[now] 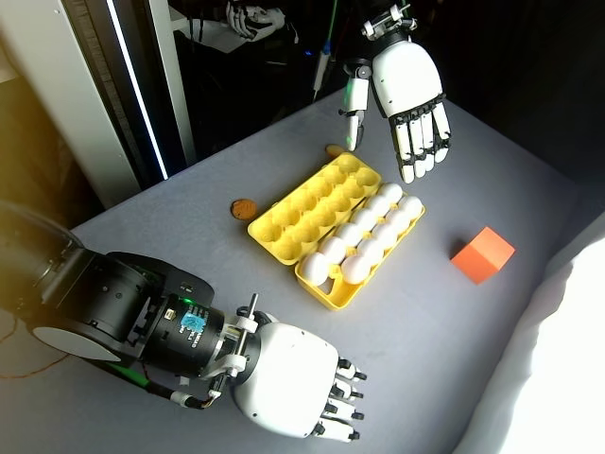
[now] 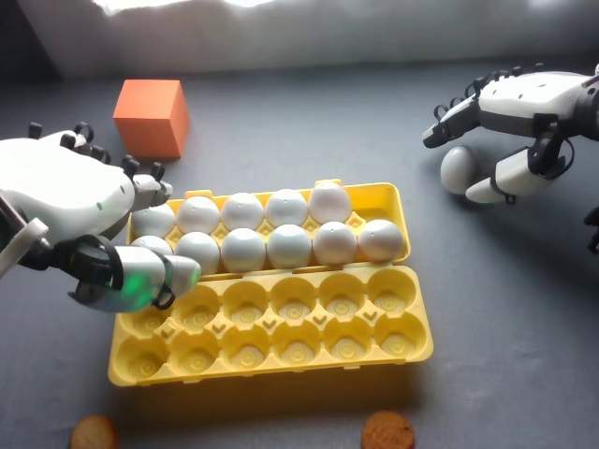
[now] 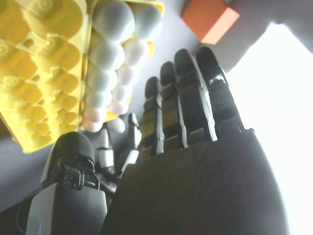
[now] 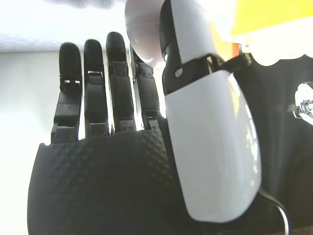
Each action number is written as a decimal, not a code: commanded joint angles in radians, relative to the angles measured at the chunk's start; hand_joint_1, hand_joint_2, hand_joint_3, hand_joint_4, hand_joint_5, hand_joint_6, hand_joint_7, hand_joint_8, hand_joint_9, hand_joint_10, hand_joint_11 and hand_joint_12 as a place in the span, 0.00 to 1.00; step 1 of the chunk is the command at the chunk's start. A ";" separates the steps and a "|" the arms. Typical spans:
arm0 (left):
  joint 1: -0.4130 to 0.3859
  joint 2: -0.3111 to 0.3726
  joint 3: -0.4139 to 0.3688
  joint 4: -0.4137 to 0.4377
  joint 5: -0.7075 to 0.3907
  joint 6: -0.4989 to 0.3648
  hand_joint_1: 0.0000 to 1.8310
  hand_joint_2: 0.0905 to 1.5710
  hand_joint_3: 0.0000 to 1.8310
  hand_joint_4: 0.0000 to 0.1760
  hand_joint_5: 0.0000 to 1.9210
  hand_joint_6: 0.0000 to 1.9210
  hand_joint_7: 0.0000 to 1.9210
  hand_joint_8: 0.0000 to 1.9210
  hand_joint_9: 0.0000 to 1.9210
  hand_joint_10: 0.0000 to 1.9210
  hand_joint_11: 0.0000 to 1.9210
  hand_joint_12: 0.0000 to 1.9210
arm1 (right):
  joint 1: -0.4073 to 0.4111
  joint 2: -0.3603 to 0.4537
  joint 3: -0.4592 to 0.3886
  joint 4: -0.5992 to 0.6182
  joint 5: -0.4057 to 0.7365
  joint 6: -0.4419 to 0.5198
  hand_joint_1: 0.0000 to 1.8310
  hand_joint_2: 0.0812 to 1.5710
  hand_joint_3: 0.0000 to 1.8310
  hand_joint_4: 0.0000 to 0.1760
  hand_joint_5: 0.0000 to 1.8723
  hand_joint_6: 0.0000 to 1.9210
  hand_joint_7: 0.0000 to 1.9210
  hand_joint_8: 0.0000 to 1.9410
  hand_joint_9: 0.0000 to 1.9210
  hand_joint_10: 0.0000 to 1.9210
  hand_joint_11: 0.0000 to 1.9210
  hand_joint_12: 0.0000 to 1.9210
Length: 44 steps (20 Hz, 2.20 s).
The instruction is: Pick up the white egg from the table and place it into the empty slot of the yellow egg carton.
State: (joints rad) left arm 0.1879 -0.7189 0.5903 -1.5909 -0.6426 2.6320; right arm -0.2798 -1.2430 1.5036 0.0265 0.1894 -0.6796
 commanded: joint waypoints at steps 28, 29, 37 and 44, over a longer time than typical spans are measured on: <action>-0.022 0.004 0.001 0.034 -0.095 -0.024 0.00 0.79 0.00 0.00 0.15 0.00 0.20 0.00 0.22 0.00 0.00 0.56 | -0.025 0.003 0.011 0.009 0.119 0.006 0.63 0.69 0.00 0.00 0.38 0.06 0.36 0.13 0.15 0.51 0.00 0.76; -0.022 0.004 0.000 0.034 -0.095 -0.024 0.00 0.79 0.00 0.00 0.14 0.00 0.20 0.00 0.22 0.00 0.00 0.55 | -0.025 0.003 0.011 0.009 0.119 0.006 0.63 0.70 0.00 0.00 0.40 0.10 0.34 0.27 0.17 0.55 0.00 0.79; -0.023 0.004 -0.001 0.039 -0.094 -0.024 0.00 0.79 0.00 0.00 0.13 0.00 0.21 0.00 0.23 0.00 0.00 0.56 | -0.025 0.003 0.011 0.008 0.125 0.006 0.70 0.78 0.00 0.00 0.42 0.67 0.37 0.76 0.29 0.80 0.09 0.90; -0.023 0.010 -0.004 0.043 -0.094 -0.024 0.00 0.80 0.00 0.00 0.14 0.00 0.21 0.00 0.22 0.00 0.00 0.57 | 0.022 0.008 0.011 0.009 0.159 0.043 0.73 0.76 0.00 0.00 0.43 0.64 0.41 0.70 0.34 0.79 0.14 0.89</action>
State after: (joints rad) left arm 0.1753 -0.7212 0.5869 -1.6081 -0.7036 2.6095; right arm -0.2680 -1.2510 1.5089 0.0265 0.2317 -0.6449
